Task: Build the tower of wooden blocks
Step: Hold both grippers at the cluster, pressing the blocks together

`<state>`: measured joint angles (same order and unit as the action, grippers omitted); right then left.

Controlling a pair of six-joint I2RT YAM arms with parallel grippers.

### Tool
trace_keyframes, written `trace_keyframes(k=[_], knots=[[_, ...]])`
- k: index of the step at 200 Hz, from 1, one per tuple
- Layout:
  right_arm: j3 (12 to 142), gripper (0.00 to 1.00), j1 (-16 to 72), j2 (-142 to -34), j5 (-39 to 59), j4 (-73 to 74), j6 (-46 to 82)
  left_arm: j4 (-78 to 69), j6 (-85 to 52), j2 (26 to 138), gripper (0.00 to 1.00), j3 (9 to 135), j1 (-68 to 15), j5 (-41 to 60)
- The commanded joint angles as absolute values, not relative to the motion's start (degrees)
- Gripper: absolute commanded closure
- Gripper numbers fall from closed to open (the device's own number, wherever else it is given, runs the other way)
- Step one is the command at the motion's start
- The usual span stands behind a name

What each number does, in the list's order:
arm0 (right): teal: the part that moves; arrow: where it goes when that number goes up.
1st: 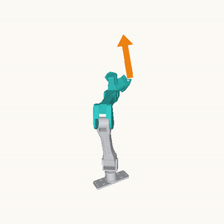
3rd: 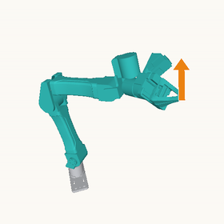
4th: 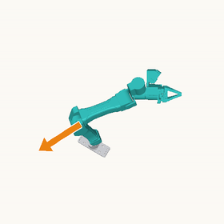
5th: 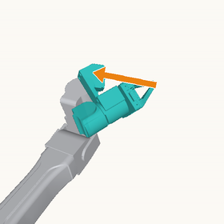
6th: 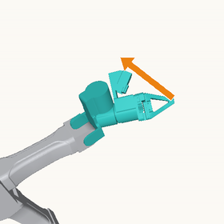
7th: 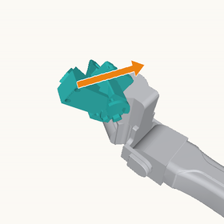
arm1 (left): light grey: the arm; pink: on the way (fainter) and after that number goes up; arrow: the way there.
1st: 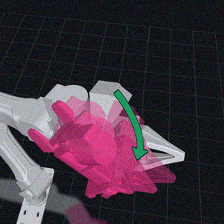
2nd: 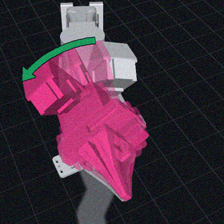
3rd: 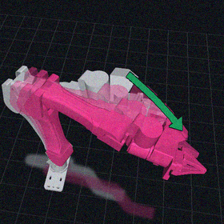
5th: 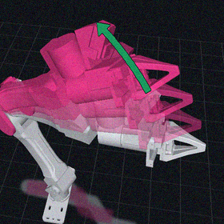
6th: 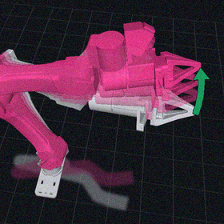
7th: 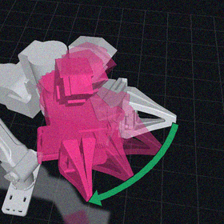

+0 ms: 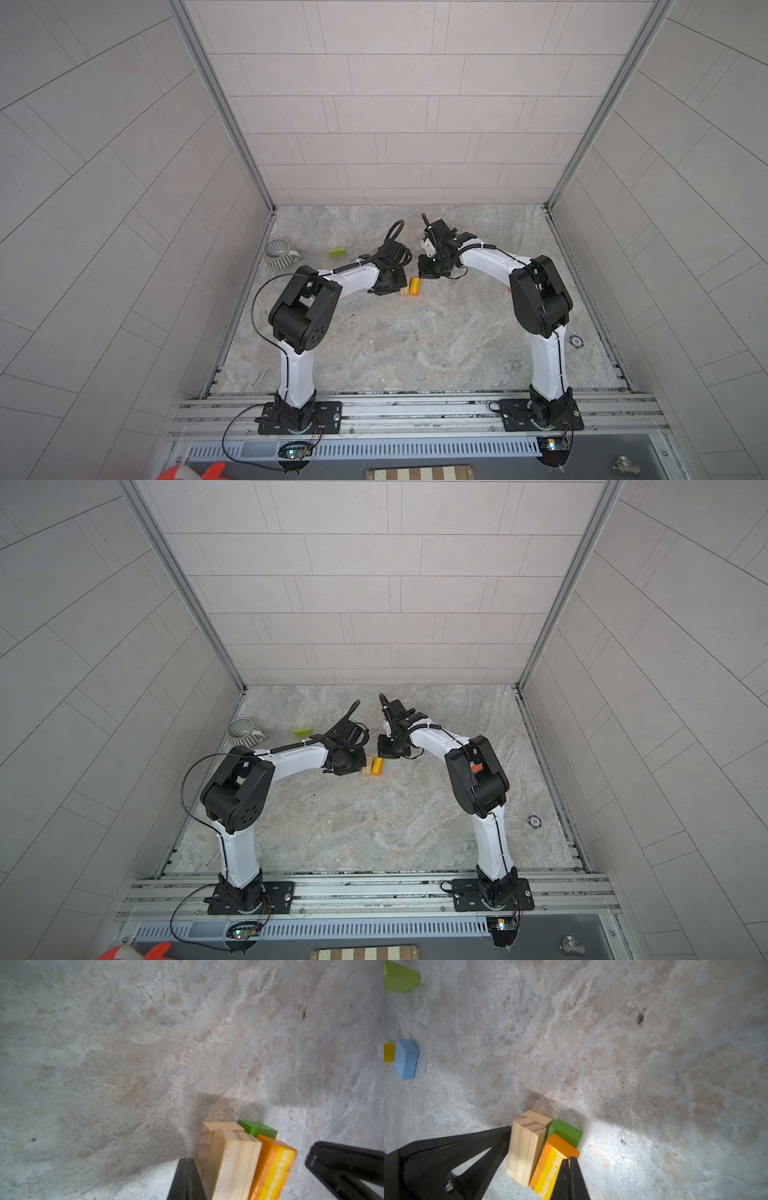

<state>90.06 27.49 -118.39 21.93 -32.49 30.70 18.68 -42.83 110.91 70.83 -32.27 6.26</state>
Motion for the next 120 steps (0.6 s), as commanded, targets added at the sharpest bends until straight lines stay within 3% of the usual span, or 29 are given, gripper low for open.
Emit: trace_keyframes(k=[1,120], knots=[[90.73,1.00,27.70,-119.13,21.07,-33.93,30.90,18.94,-42.43,110.96,1.00,71.37,-32.08,6.23],[87.10,1.00,27.63,-118.54,21.03,-32.37,30.88,18.63,-42.54,110.73,1.00,70.95,-32.08,6.33]])
